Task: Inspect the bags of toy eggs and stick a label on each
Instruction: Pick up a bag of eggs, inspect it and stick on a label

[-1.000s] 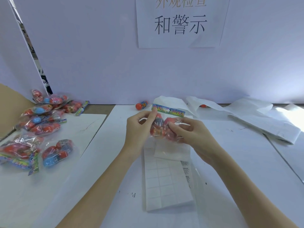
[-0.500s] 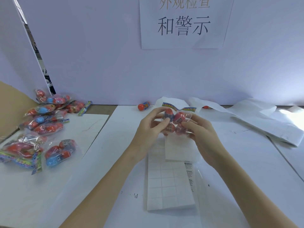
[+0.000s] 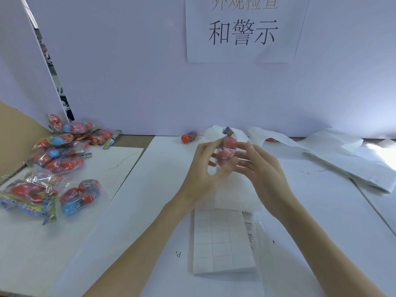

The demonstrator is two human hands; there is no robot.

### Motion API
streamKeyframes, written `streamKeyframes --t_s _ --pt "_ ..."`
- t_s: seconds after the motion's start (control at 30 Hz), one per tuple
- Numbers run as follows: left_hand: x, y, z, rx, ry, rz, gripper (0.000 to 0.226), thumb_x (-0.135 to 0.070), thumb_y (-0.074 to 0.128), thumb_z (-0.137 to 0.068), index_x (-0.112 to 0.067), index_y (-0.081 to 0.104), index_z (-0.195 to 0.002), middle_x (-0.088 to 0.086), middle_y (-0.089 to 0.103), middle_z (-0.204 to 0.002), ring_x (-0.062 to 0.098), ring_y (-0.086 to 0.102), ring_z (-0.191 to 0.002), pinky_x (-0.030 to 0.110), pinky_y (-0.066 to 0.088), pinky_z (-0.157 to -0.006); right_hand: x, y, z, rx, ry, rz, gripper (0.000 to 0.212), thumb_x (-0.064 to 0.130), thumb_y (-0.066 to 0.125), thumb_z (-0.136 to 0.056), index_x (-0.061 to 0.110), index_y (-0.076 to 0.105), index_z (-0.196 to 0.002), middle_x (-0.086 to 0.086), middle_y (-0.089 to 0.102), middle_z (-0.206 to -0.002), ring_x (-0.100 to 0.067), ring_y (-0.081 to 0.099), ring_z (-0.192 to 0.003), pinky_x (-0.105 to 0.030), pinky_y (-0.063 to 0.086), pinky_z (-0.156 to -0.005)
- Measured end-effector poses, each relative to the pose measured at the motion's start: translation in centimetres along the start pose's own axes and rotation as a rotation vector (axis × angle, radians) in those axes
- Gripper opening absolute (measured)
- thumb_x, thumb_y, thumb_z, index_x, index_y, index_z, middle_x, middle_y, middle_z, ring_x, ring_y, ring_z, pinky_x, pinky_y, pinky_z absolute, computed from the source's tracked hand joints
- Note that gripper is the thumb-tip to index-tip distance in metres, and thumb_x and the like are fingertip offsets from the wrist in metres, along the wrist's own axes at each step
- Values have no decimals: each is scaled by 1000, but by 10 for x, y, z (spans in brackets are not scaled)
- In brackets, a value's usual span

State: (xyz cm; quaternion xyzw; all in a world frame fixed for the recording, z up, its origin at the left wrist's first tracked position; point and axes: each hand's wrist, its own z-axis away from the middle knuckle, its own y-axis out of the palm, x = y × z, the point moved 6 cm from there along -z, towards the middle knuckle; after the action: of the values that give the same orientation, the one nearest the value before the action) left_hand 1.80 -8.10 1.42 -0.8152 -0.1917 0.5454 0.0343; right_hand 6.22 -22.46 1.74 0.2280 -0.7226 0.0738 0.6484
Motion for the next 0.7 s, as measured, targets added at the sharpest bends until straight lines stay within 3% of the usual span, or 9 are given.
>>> streamKeyframes --t_s 0.07,0.13,0.23,0.27,0.33,0.4,0.53,0.6,0.7 --pt "4 -2 -1 6 -63 112 54 -43 73 -93 -31 54 -143 -10 65 -133 7 64 -122 25 50 -103 4 5 2 83 -17 -77 38 29 45 -111 6 69 -128 -17 74 -121 -30 72 -112 -32 57 -91" --pt "7 -13 -4 -110 -110 150 45 -29 74 -98 -23 55 -138 -6 74 -120 13 72 -110 33 56 -98 3 8 2 92 -22 -78 35 26 45 -111 7 69 -129 -17 74 -120 -30 72 -111 -33 58 -91" --pt "12 -23 -6 -202 -185 301 30 -19 64 -104 -11 54 -131 4 79 -106 24 78 -94 38 62 -86 1 2 1 -75 -60 115 26 25 59 -106 18 64 -131 -9 77 -110 -20 75 -101 -27 59 -80" --pt "13 -23 -7 -191 -203 356 27 -21 61 -106 -8 54 -128 6 79 -106 27 78 -95 38 62 -88 1 0 1 -121 -72 205 31 29 65 -102 25 61 -133 -3 76 -109 -13 74 -99 -24 58 -78" --pt "13 -21 -6 -130 -208 386 29 -28 55 -108 -5 56 -125 10 77 -111 29 74 -105 37 57 -99 -2 5 1 -30 -52 305 40 39 70 -96 30 62 -134 7 74 -114 -7 72 -105 -25 59 -83" --pt "11 -19 -4 -101 -170 284 29 -34 52 -107 -12 61 -124 4 75 -114 21 71 -108 27 53 -99 -9 13 1 92 -26 273 32 36 68 -97 24 70 -127 4 77 -115 -14 74 -107 -29 60 -87" --pt "10 -31 -4 -199 -62 -123 30 -43 45 -106 -23 63 -119 -9 64 -110 1 56 -98 15 43 -84 -15 5 -2 -5 -28 202 15 19 70 -99 19 77 -113 -1 80 -98 -22 78 -89 -21 59 -77" --pt "13 -50 -3 -302 -102 -113 23 -43 46 -108 -30 63 -117 -12 62 -114 -1 55 -99 10 42 -81 -20 2 -2 -21 8 240 18 17 68 -101 21 74 -117 2 80 -98 -20 78 -87 -17 57 -73" --pt "13 -73 -3 -377 -104 -194 16 -48 52 -104 -39 65 -100 -15 64 -104 5 59 -95 11 42 -77 -25 -2 -4 -32 42 225 22 15 62 -104 22 66 -125 1 81 -98 -20 78 -86 -19 57 -69"
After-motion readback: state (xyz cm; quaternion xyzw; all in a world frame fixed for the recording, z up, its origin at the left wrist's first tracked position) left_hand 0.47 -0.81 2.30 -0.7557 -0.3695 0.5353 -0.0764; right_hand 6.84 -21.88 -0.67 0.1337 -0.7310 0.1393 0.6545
